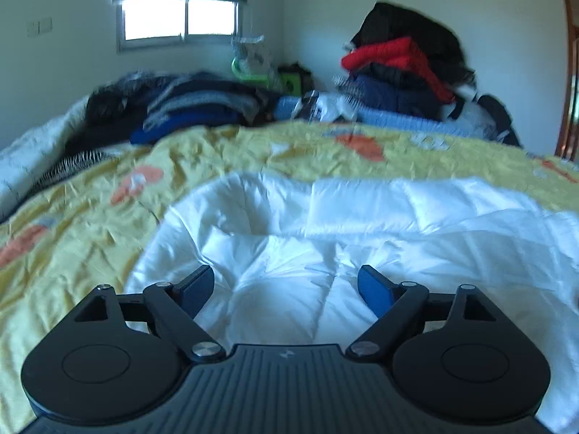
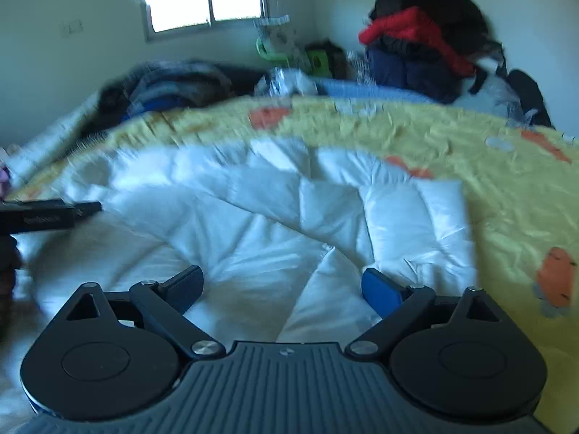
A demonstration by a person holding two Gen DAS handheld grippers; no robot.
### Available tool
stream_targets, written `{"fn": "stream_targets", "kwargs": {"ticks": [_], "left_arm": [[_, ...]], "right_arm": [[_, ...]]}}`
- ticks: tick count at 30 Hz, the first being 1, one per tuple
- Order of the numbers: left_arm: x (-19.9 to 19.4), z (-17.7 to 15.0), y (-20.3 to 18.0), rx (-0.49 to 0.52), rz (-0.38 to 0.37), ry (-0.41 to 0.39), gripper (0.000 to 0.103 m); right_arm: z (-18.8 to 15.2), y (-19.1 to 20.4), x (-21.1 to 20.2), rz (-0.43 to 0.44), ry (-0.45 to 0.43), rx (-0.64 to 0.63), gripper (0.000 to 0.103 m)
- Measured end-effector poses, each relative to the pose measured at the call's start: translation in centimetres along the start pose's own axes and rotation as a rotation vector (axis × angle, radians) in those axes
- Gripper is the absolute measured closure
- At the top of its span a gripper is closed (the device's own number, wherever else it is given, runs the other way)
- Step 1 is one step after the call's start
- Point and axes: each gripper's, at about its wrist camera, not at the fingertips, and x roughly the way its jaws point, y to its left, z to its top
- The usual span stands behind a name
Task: Fold small clothes
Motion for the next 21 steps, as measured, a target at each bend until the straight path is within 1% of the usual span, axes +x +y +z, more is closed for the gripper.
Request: {"fn": "stream_targets", "kwargs": {"ticks": [1, 3, 4, 6, 8, 10, 13, 18, 21], "left_arm": [[-0.5, 0.0, 0.0, 0.01, -0.015, 0.004, 0.015], [-1.1, -0.2, -0.2, 0.053, -0.057, 0.025, 0.015], [-1.1, -0.5, -0.5, 0.08, -0.071, 0.035, 0.015], [-0.8, -1.1, -1.0, 0.117, -0.07, 0.042, 0.015], [-0.3, -1.4, -0.9, 0.108, -0.078, 0.066, 0.015], [0.3, -1.8, -0.8, 0.091, -0.086, 0.088, 0.013], [0.9, -2.3, -1.0, 0.09, -0.081, 0.096, 0.013], [1.6, -2.3, -0.5, 0.054, -0.092, 0.114, 0.009], [0.6, -2.1, -0.8, 0.083, -0.064, 0.075, 0.009]], "right_arm": [[-0.2, 0.1, -1.1, 0.014, -0.016, -0.002, 0.004], [-0.8, 0.2, -2.5, 0.012, -0.006, 0.002, 0.003], [-1.1, 0.1, -2.7, 0.017, 0.017, 0.008, 0.004], [-2.2, -0.1, -2.6, 0.028, 0.073, 0.013, 0.004], [-3.4, 0.1, -2.2, 0.026, 0.103, -0.027, 0.005], [-4.3, 0.6, -1.9, 0.022, 0.102, -0.079, 0.003], [-4.9, 2.0, -1.3, -0.007, 0.122, -0.159, 0.004], [-4.7, 1.8, -1.0, 0.007, 0.129, -0.154, 0.004], [-4.9, 1.9, -1.2, 0.003, 0.119, -0.155, 0.004]]}}
